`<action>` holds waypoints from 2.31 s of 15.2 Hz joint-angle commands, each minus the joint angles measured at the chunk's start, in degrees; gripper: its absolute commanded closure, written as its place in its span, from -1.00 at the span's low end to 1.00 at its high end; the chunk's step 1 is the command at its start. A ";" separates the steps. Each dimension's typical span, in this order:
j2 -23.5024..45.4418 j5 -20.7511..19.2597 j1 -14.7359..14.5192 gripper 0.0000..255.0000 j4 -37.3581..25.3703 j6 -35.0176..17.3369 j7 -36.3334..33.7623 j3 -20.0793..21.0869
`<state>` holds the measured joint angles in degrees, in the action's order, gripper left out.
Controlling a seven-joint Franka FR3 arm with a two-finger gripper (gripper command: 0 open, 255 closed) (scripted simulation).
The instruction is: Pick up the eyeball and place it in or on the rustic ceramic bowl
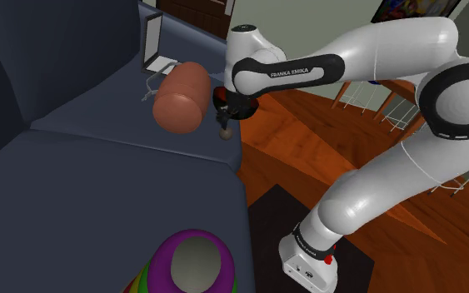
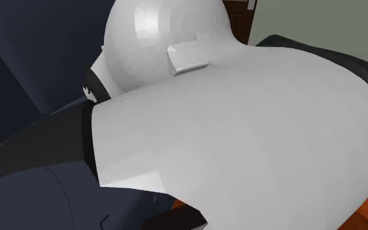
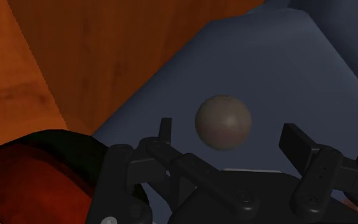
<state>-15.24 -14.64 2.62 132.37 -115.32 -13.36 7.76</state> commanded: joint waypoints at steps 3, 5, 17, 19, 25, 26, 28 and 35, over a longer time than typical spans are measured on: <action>4.97 -2.66 0.47 -1.00 -0.87 -3.53 -1.91 0.54; 5.56 -3.08 0.69 -1.00 0.05 -5.07 -2.14 0.35; 6.77 -3.91 1.10 -1.00 1.58 -7.80 -2.61 0.01; 6.77 -3.91 1.10 1.00 1.58 -7.80 -2.61 0.01; 6.75 -3.91 1.09 1.00 1.60 -7.79 -2.62 0.02; 6.75 -3.91 1.09 1.00 1.59 -7.79 -2.62 0.02; 6.37 -3.69 1.06 1.00 1.19 -7.07 -2.30 0.00; 4.04 -2.39 0.82 1.00 -1.94 -1.89 -0.35 -0.04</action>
<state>-10.79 -17.21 3.45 130.84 -117.99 -14.06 7.77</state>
